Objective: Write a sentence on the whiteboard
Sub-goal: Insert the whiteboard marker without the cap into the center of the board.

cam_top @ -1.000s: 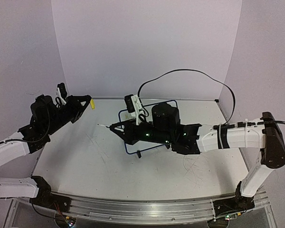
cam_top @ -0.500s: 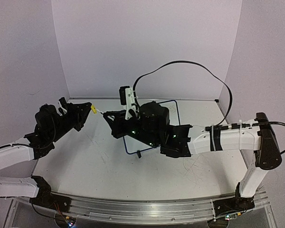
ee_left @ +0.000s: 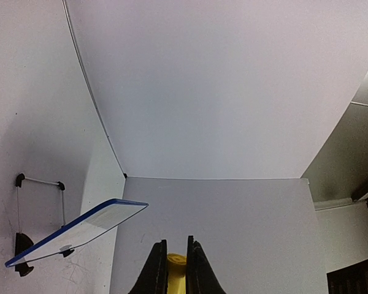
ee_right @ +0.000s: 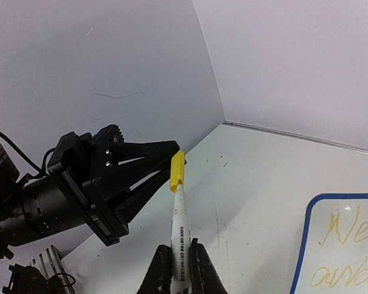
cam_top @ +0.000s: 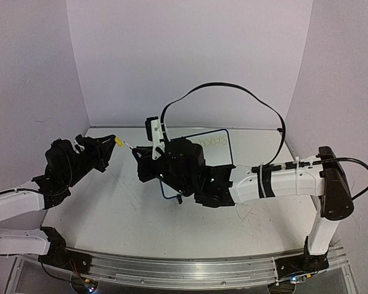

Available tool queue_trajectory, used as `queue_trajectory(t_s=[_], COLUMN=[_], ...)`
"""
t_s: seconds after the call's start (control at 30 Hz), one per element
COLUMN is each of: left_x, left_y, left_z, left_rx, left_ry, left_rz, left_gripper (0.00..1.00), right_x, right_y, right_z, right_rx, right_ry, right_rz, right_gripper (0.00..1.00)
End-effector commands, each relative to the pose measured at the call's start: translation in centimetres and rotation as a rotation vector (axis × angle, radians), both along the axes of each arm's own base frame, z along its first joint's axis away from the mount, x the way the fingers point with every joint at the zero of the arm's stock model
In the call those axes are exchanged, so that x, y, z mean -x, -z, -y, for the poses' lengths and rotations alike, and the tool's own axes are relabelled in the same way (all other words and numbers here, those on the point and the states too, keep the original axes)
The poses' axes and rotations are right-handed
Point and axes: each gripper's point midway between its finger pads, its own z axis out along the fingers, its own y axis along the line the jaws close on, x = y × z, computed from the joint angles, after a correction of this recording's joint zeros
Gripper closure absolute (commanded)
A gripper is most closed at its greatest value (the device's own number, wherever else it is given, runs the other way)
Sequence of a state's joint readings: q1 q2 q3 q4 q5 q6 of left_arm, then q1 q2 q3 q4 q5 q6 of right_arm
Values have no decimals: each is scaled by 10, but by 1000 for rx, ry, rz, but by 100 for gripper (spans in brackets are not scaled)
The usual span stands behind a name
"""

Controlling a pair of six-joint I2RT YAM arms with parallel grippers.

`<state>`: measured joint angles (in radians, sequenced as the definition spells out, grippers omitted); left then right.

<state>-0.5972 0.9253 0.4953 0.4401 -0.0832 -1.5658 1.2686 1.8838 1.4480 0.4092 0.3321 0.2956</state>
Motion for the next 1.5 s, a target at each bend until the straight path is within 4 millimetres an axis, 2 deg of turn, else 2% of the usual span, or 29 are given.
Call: queue_trajectory(t_s=[0.0, 0.47, 1.0, 1.47], left_x=[1, 1, -1, -1], left_y=[-26, -28, -20, -16], left_z=[-1, 2, 4, 7], left_rx=[69, 81, 64, 61], left_ry=[0, 16, 15, 31], left_rz=[59, 76, 66, 58], left_gripper=[100, 100, 100, 100], right_x=[-2, -4, -3, -6], right_y=[-17, -7, -14, -13], right_z=[-8, -16, -6, -10], right_rx=[-31, -8, -25, -23], right_ry=[15, 10, 28, 39], right_rz=[31, 23, 29, 33], right_gripper=[100, 100, 100, 100])
